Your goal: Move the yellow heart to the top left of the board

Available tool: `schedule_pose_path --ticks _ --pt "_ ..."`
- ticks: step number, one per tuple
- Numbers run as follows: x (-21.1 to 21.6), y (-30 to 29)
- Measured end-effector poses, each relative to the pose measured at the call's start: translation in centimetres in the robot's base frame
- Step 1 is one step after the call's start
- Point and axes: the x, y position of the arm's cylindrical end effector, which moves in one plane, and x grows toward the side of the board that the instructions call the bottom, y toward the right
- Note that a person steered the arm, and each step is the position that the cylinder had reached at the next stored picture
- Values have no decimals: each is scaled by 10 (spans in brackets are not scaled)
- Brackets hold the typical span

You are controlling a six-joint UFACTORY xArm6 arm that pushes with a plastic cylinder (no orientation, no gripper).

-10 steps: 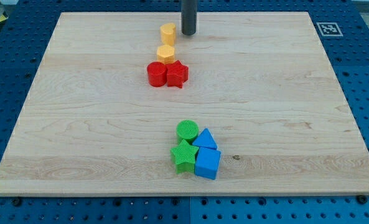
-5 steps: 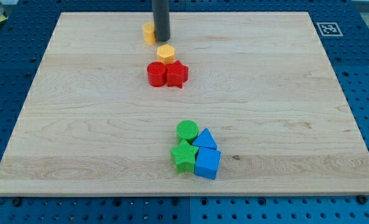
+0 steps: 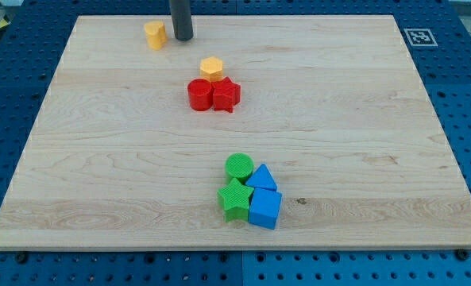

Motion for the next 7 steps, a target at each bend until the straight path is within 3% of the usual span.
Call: schedule_pose_path --ticks 2,4,7 --pt "3 -43" --pt "26 -48" --pt "-4 -73"
